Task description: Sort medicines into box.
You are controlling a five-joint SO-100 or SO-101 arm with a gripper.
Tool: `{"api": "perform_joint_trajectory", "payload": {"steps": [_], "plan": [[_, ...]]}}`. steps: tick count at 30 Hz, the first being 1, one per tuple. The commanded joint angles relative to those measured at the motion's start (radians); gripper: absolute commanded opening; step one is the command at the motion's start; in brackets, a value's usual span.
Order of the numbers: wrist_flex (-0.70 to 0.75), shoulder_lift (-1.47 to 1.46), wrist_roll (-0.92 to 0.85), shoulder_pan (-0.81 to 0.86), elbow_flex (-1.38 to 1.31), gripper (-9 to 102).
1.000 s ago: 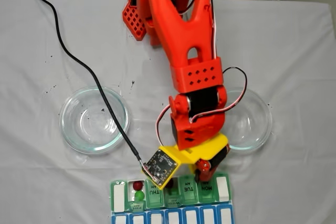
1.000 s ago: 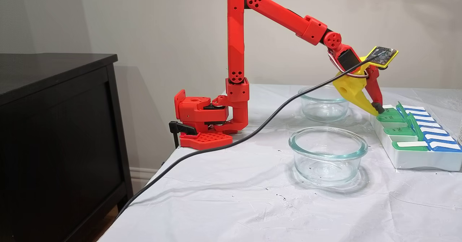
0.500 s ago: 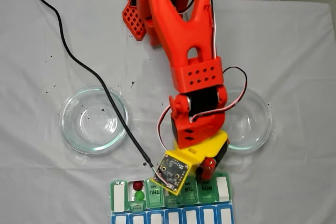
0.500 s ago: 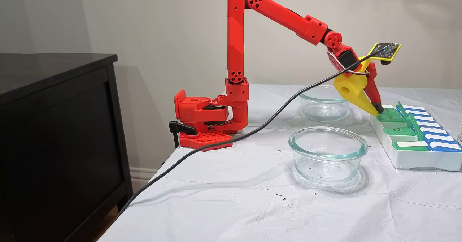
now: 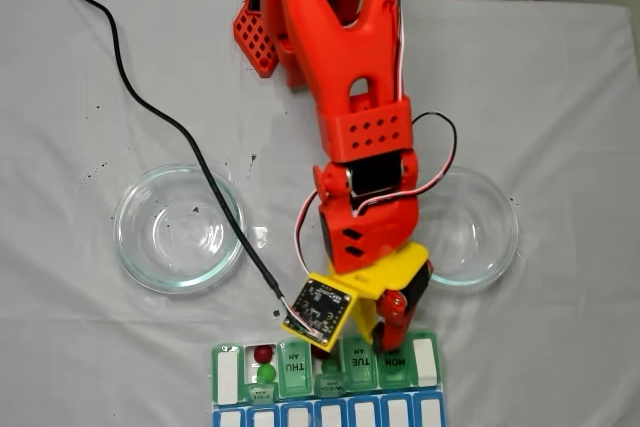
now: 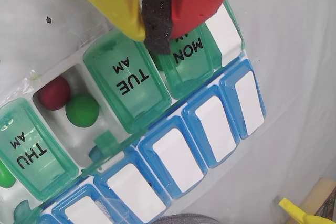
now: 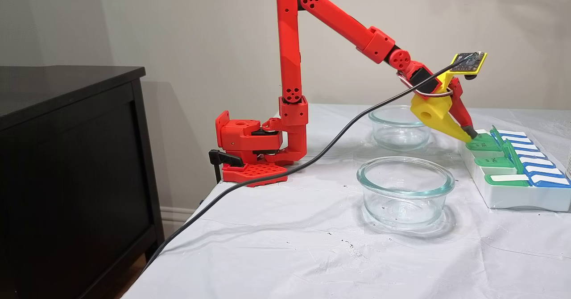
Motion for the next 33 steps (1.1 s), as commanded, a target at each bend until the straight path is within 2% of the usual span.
{"api": "perform_joint_trajectory", "payload": {"steps": [1, 10, 28, 33], "plan": [[-0.072, 0.101, 0.000, 0.006, -0.026, 0], [0.035, 0.140, 0.089, 0.018, -0.091, 0], [0.032, -0.011, 0.201, -0.029, -0.087, 0], [0.126, -0.061, 0.209, -0.032, -0.127, 0]]}}
